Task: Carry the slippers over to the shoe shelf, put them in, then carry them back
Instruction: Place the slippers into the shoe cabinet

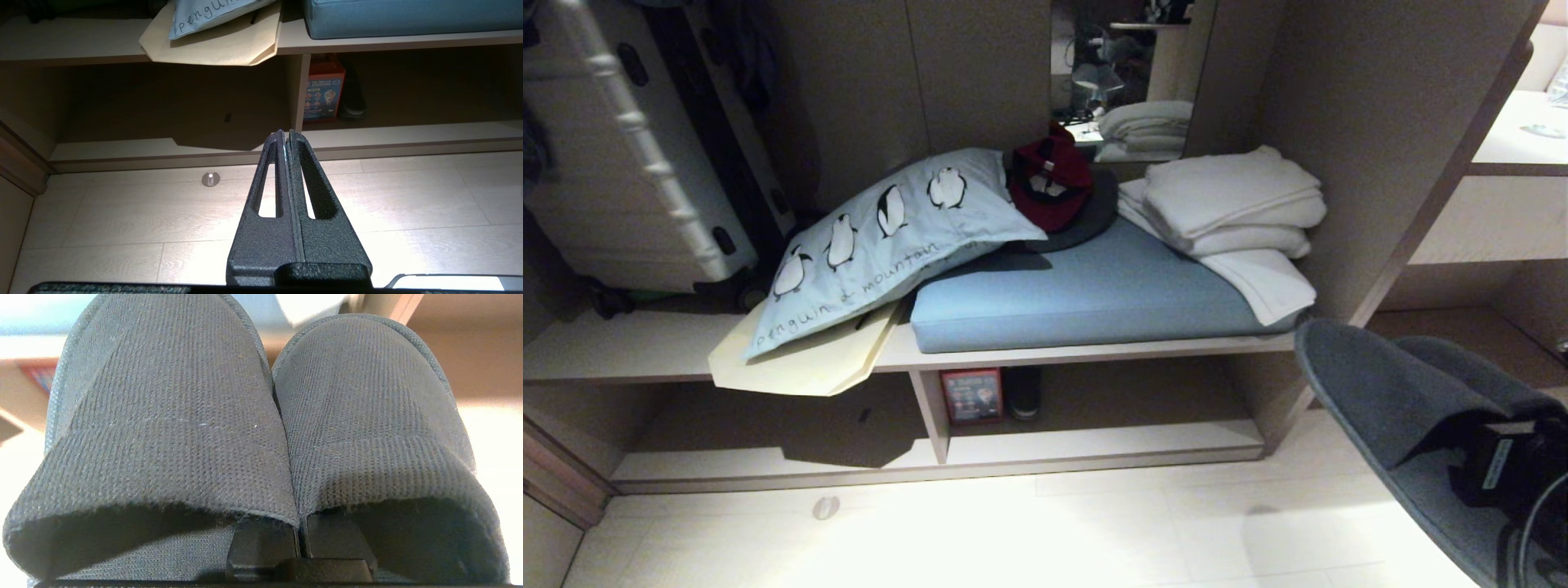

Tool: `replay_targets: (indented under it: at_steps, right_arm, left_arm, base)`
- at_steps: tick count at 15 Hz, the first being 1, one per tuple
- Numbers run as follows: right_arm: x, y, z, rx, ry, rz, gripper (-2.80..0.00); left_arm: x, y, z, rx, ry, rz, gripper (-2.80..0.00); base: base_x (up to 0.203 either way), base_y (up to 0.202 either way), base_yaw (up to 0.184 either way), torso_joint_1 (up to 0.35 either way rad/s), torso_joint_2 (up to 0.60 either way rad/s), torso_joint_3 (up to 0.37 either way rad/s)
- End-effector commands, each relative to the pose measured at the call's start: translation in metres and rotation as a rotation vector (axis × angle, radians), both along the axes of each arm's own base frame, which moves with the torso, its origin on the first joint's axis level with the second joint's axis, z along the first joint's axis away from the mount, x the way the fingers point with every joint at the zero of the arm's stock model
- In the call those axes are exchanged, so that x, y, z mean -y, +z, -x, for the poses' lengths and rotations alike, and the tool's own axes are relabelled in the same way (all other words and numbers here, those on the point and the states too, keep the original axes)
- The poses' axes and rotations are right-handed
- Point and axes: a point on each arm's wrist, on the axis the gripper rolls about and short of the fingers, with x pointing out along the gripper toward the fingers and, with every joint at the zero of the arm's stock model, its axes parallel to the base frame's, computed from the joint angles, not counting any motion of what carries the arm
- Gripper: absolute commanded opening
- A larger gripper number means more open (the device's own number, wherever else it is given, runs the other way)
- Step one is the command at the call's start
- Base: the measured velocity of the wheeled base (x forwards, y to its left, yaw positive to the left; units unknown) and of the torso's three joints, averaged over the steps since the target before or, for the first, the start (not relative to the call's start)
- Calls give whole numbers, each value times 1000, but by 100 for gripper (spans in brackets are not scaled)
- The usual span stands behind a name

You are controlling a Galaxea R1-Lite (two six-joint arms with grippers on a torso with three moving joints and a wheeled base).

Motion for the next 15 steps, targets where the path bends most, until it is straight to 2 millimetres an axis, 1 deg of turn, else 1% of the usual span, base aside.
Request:
replay_targets:
  at_steps: [1, 2, 3, 4, 6, 8, 10, 11, 13, 15]
  right_arm:
    - [1, -29, -25, -145, -3, -11, -280]
    - [2, -27, -24, -125, -8, -18, -280]
    - [2, -19, -19, -76, -9, -21, -280]
    - [2, -7, -8, -6, -8, -20, -280]
    - [0, 9, 18, 99, 0, -17, -280]
    - [-3, 16, 49, 158, 14, -16, -280]
    - [-5, 12, 82, 202, 35, -10, -280]
    - [-5, 7, 98, 236, 45, 1, -280]
    - [-6, -14, 126, 279, 60, 27, -280]
    - [-5, -35, 142, 295, 69, 41, -280]
  left_arm:
    - [0, 0, 0, 1, 0, 0, -280]
    - [0, 0, 0, 1, 0, 0, -280]
    - [0, 0, 0, -1, 0, 0, -280]
    - [0, 0, 0, 1, 0, 0, -280]
    - [0, 0, 0, 1, 0, 0, -280]
    - [0, 0, 0, 0, 0, 0, -280]
    - [0, 0, 0, 0, 0, 0, -280]
    - [0, 0, 0, 1, 0, 0, -280]
    - [0, 0, 0, 1, 0, 0, -280]
    - [0, 0, 0, -1, 0, 0, -280]
  base:
    - [0, 0, 0, 0, 0, 0]
    - [0, 0, 0, 0, 0, 0]
    - [0, 0, 0, 0, 0, 0]
    - [0, 0, 0, 0, 0, 0]
    - [0, 0, 0, 0, 0, 0]
    - [0, 0, 0, 0, 0, 0]
    - [0, 0, 0, 0, 0, 0]
    - [0, 0, 0, 0, 0, 0]
    - [0, 0, 0, 0, 0, 0]
    - [0, 0, 0, 0, 0, 0]
